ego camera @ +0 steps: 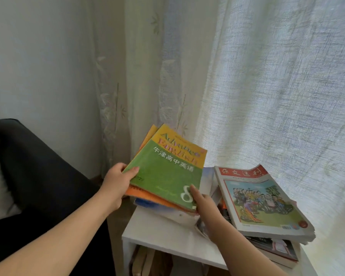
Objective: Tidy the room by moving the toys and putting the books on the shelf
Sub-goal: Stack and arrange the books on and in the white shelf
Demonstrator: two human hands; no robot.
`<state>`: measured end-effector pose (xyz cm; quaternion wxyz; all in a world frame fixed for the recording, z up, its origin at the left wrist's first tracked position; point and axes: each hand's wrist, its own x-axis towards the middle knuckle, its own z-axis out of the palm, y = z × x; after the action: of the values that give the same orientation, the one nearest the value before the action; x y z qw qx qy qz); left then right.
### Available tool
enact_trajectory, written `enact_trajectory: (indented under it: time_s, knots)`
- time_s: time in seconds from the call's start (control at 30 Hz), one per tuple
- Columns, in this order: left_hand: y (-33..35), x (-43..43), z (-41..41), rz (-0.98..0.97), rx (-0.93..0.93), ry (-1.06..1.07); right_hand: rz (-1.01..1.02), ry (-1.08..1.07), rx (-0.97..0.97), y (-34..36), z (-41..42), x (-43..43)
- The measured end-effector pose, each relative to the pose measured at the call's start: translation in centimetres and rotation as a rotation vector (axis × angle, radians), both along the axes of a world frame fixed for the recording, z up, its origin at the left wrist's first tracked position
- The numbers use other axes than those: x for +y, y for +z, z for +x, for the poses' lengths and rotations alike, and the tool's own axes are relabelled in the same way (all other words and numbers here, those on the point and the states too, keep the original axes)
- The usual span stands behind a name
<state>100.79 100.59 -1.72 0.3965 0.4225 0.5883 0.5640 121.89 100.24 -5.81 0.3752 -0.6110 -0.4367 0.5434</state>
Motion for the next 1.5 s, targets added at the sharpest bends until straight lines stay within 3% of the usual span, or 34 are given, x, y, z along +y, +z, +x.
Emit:
enact_trajectory:
  time_s: [0.07, 0.13, 0.33, 0.5, 0.57, 0.8, 0.97, 1.13, 1.2, 1.37, 1.5]
  knots:
    - [-0.6, -0.4, 0.1, -0.026, -0.184, -0.045, -0.046, -0.016, 0.306, 0.9, -0.1, 0.1]
    - [-1.2, -0.7, 0.4, -0.034, -0.196, -0.118, -0.026, -0.005, 0.409, 1.3, 0.2, 0.2]
    - [-3.2, -1.5, 1.3, -0.195, -0.168, -0.348, 0.155, -0.039, 0.327, 1.0, 2.1, -0.8]
    - [-2.5, -0.5, 3.3, -0.046, -0.155, -0.293, 0.384, -0.041, 0.163, 2.1, 2.0, -1.1]
    - [-1.6, 0.0, 3.8, 0.046, -0.248, -0.232, 0.417, -0.003, 0.123, 2.8, 1.8, -0.8]
    - [-0.4, -0.1, 3.6, 0.154, -0.330, -0.180, 0.321, 0.027, 0.248, 3.2, 1.4, -0.5]
    - [-0.9, -0.5, 3.3, 0.073, -0.253, -0.240, 0.246, 0.080, 0.158, 2.3, 1.5, -1.3]
    - [-1.6, -1.7, 3.1, 0.120, -0.283, -0.203, 0.253, 0.089, 0.106, 1.8, 1.4, -2.0]
    - [-1.7, -2.0, 2.6, 0.116, -0.216, -0.218, 0.256, 0.094, 0.105, 1.6, 1.4, -2.3]
    - [-0.1, -3.5, 0.4, 0.037, 0.206, -0.358, 0.310, 0.134, 0.004, 1.7, 2.0, -4.1]
    - [0.5, -6.0, 0.6, 0.010, 0.298, -0.395, 0.314, 0.116, 0.055, 1.1, 2.8, -6.2]
